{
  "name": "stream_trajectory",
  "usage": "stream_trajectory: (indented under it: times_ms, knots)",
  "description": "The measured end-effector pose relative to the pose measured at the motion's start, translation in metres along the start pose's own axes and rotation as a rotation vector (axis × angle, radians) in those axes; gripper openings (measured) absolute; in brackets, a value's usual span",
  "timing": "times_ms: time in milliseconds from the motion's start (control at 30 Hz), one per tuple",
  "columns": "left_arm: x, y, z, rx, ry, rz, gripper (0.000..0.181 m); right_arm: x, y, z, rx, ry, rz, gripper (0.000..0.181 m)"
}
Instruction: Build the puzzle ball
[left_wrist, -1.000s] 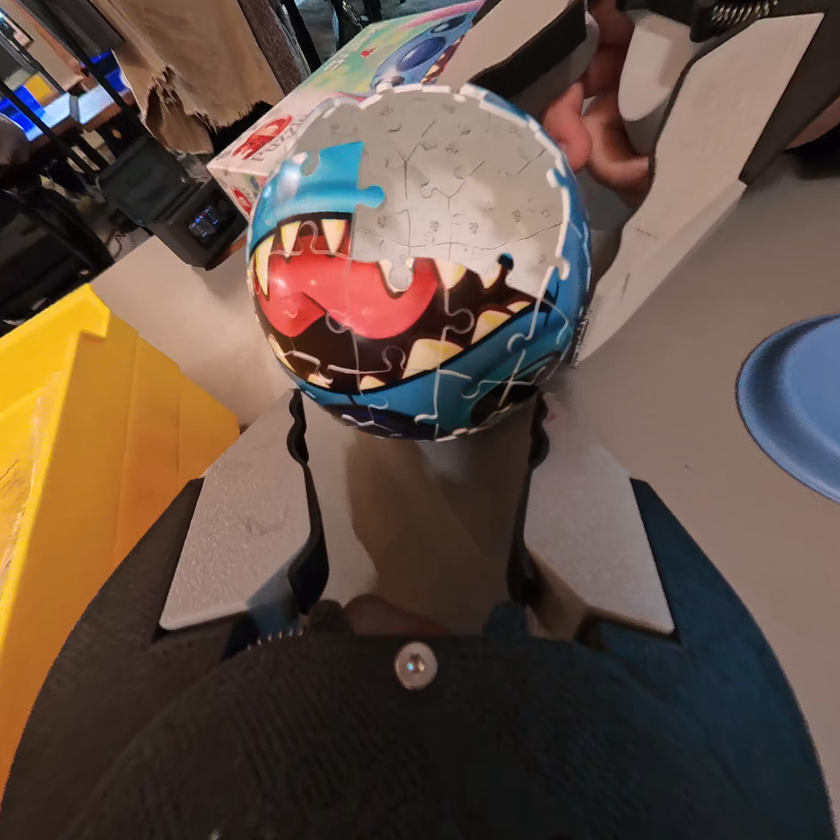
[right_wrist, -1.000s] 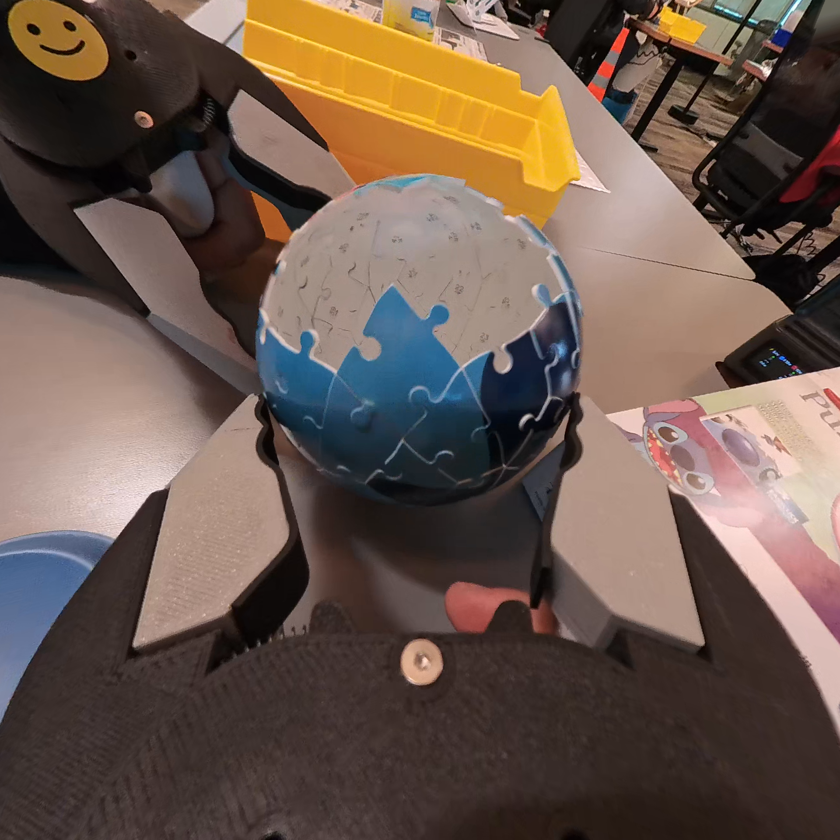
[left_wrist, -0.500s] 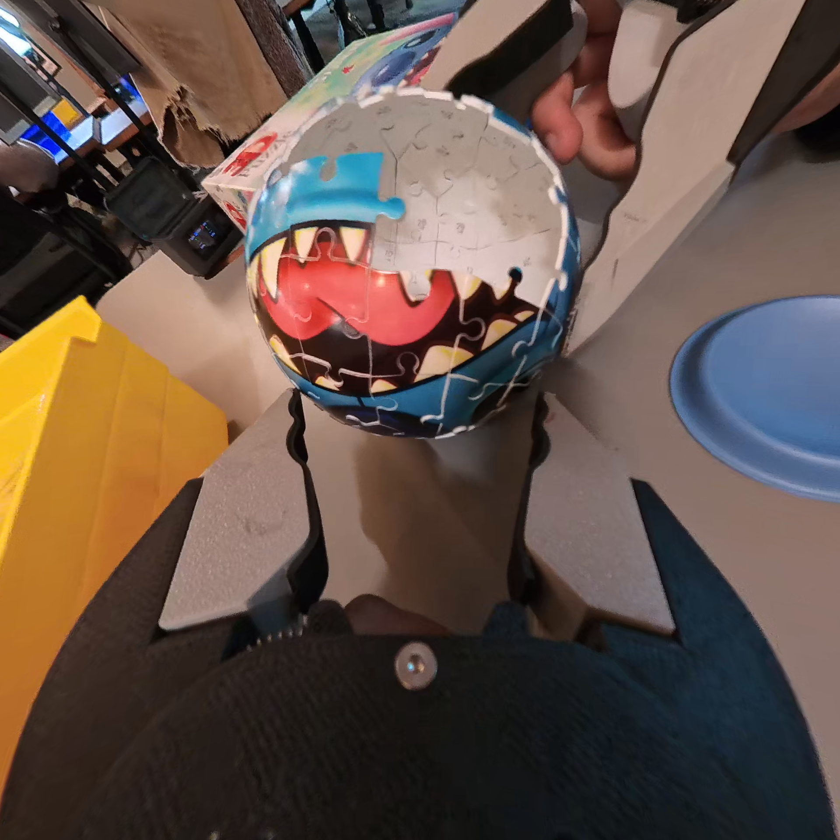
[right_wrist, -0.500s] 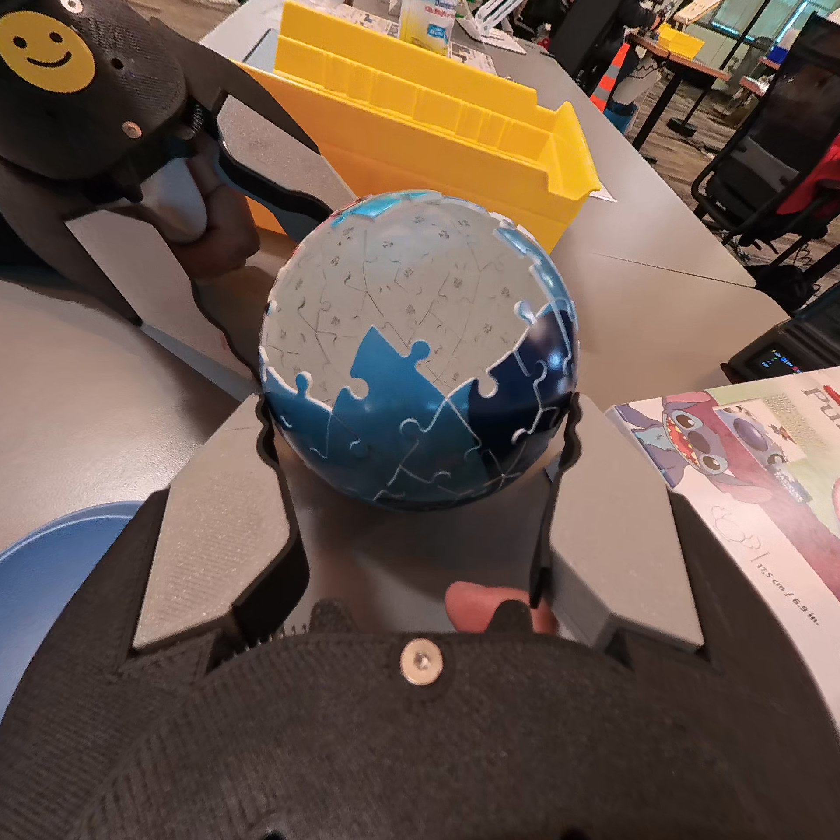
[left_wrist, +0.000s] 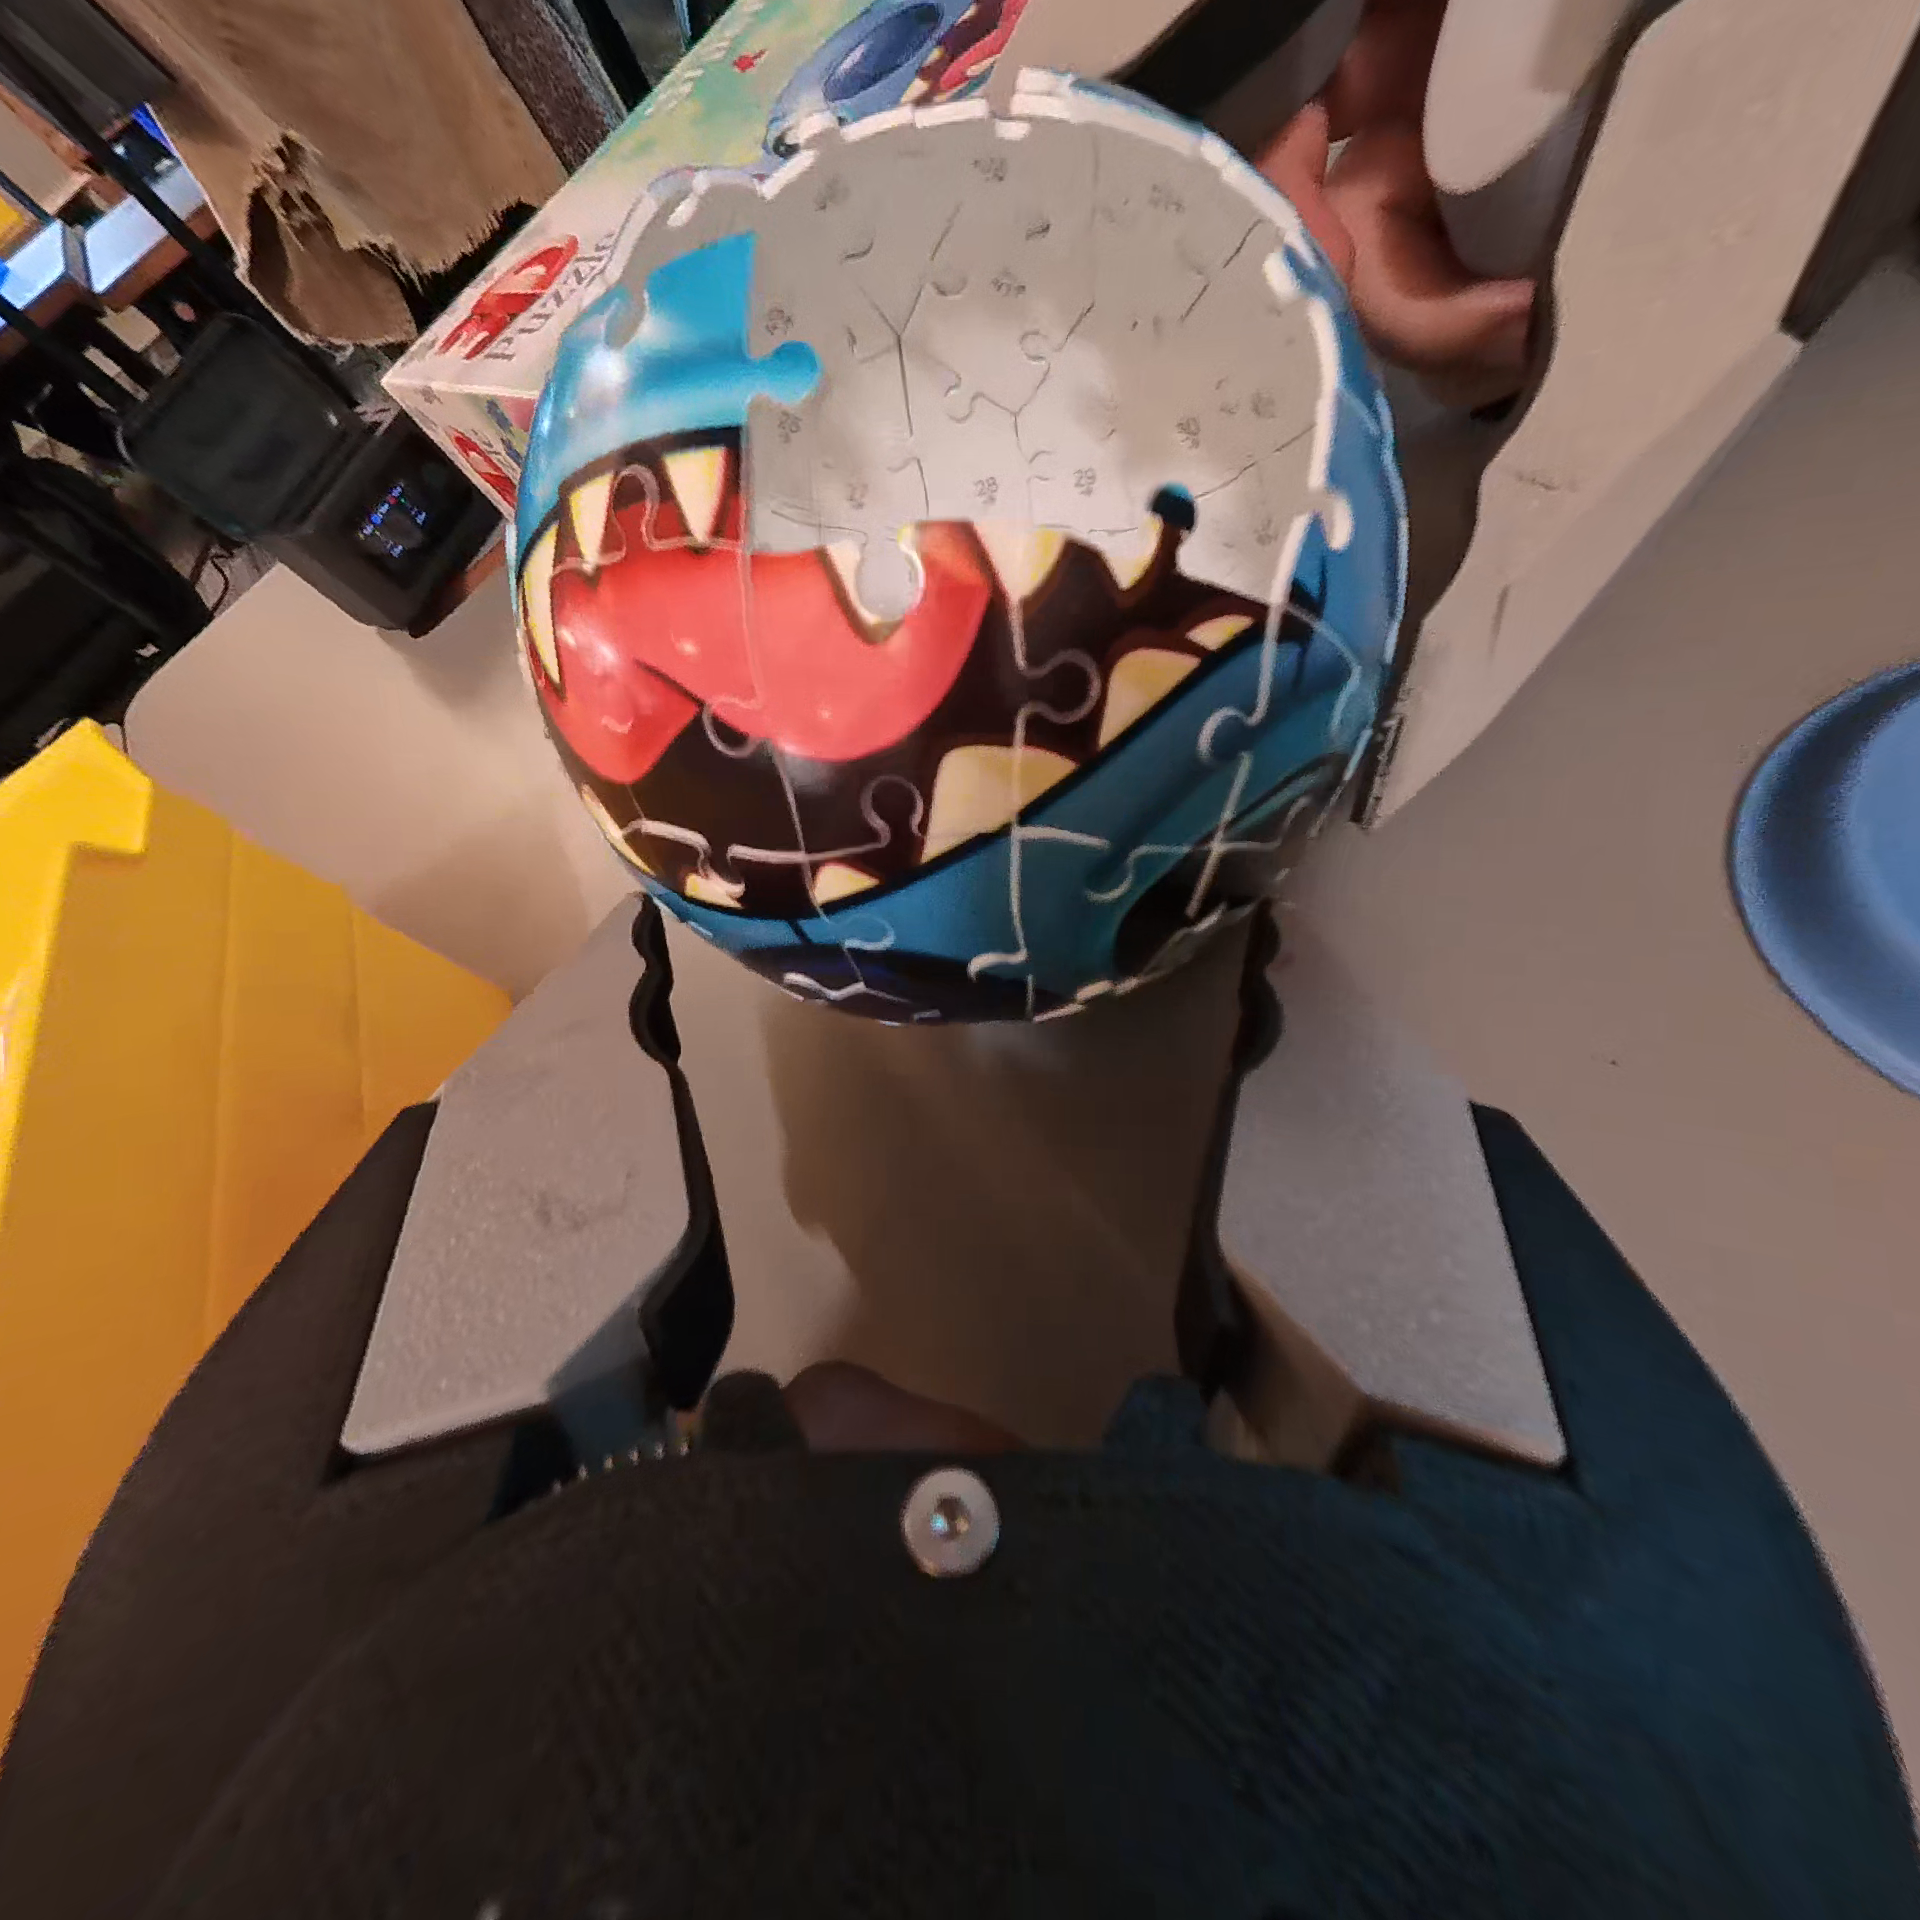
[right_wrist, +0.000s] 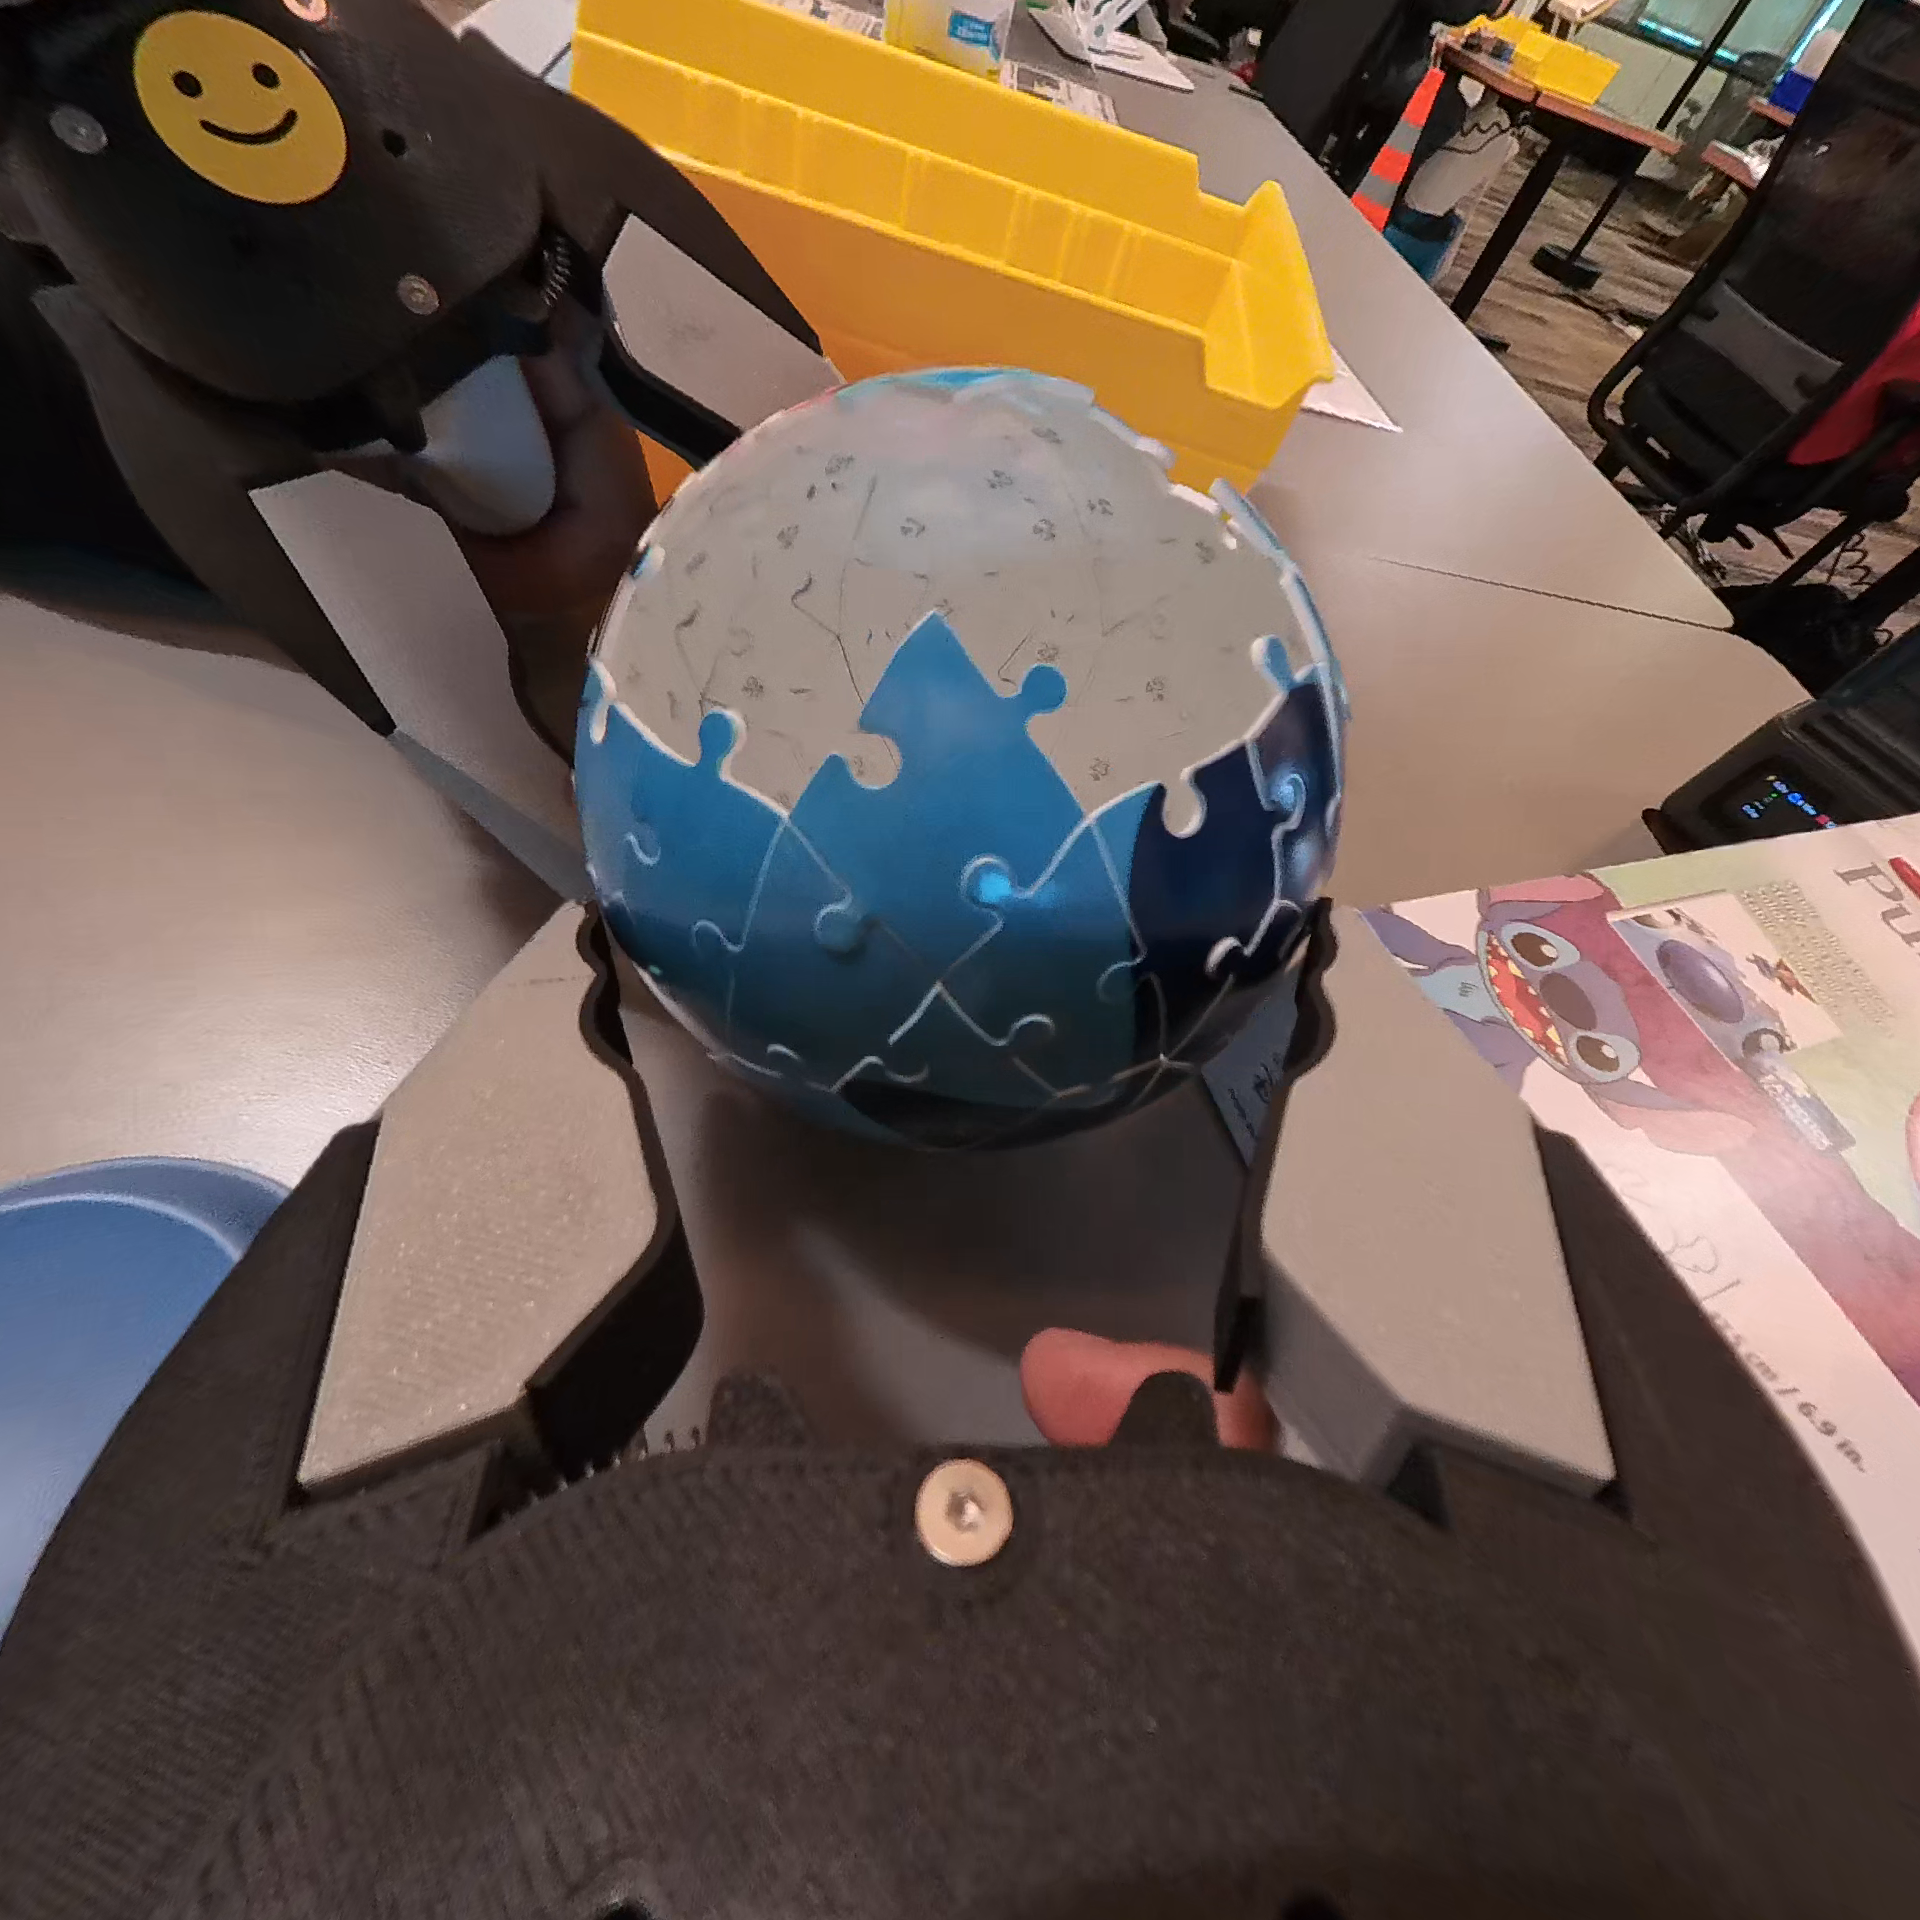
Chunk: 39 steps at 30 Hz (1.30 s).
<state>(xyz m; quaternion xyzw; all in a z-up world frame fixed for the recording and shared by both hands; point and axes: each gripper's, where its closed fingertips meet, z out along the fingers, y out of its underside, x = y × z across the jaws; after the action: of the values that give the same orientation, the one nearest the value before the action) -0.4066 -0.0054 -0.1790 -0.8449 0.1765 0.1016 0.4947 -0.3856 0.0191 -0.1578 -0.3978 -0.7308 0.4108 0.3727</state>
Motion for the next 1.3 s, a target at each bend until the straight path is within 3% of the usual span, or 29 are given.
stream_trajectory:
  times_ms: [33,333,633,1000,1300]
  knots:
    - [-0.001,0.0,0.001,0.003,0.001,0.006,0.108,0.001,0.002,0.0,-0.001,0.001,-0.006,0.126]
    - [-0.008,-0.001,0.004,0.016,-0.017,0.042,0.109,0.009,0.013,0.007,-0.074,0.068,-0.128,0.129]
    - [0.0,-0.014,-0.008,0.062,-0.012,0.033,0.107,-0.001,0.0,-0.004,-0.026,0.041,-0.06,0.129]
    - [0.053,-0.05,-0.056,0.09,-0.044,0.115,0.107,-0.053,-0.019,-0.057,0.038,0.014,-0.043,0.128]
    - [0.106,-0.06,-0.084,0.105,-0.065,0.18,0.106,-0.102,-0.017,-0.098,0.071,-0.043,-0.024,0.124]
